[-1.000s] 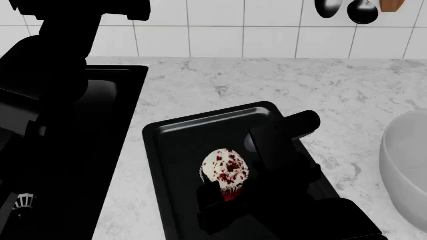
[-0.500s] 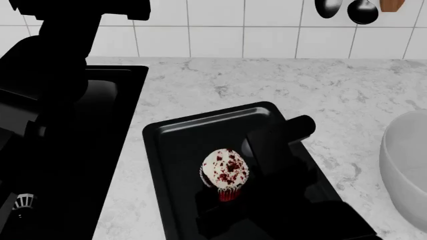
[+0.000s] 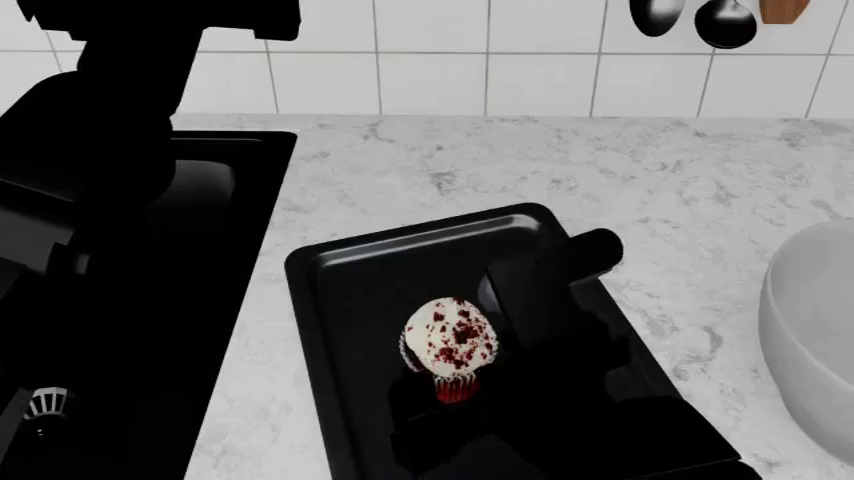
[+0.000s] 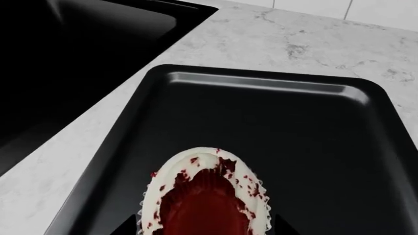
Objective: Move the fresh-baked cupcake off the tray onto the counter, and place the bowl used for mixing into the sink.
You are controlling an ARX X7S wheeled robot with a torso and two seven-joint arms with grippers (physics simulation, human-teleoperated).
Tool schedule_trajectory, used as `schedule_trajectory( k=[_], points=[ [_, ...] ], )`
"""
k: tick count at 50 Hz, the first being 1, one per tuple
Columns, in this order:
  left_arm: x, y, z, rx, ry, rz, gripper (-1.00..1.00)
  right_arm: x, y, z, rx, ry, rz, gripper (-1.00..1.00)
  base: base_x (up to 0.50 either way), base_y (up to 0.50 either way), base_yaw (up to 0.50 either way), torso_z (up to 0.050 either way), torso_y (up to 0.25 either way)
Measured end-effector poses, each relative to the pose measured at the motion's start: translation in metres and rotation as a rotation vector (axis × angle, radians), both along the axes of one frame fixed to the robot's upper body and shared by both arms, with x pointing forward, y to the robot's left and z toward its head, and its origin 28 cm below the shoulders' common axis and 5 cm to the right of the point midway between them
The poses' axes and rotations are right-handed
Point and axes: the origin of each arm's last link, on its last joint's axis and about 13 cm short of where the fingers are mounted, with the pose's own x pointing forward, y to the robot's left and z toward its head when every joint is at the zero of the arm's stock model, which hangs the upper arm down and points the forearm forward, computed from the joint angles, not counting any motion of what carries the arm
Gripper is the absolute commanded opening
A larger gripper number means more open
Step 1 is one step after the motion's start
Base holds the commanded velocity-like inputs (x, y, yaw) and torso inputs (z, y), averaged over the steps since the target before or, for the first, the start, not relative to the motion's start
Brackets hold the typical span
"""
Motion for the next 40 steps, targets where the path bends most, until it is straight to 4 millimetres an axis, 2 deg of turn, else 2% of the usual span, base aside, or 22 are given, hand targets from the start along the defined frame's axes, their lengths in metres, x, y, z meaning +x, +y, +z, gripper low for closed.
schedule_trajectory(
  k=[1, 18, 40],
  points=[
    [0.0, 0.0, 0.0, 0.0, 0.0, 0.0, 1.0, 0.0, 0.0, 0.0, 0.0, 0.001, 0.0, -1.0, 0.0, 0.0, 0.0, 0.0, 0.0],
    [0.0, 0.0, 0.0, -0.001, 0.0, -0.003, 1.0, 0.002, 0.0, 0.004, -0.012, -0.014, -0.025, -1.0, 0.0, 0.0, 0.0, 0.0, 0.0],
    [0.0, 0.0, 0.001, -0.009, -0.001, -0.009, 1.0, 0.014, -0.004, 0.042, -0.065, -0.183, -0.13, -1.0, 0.0, 0.0, 0.0, 0.0, 0.0]
  ],
)
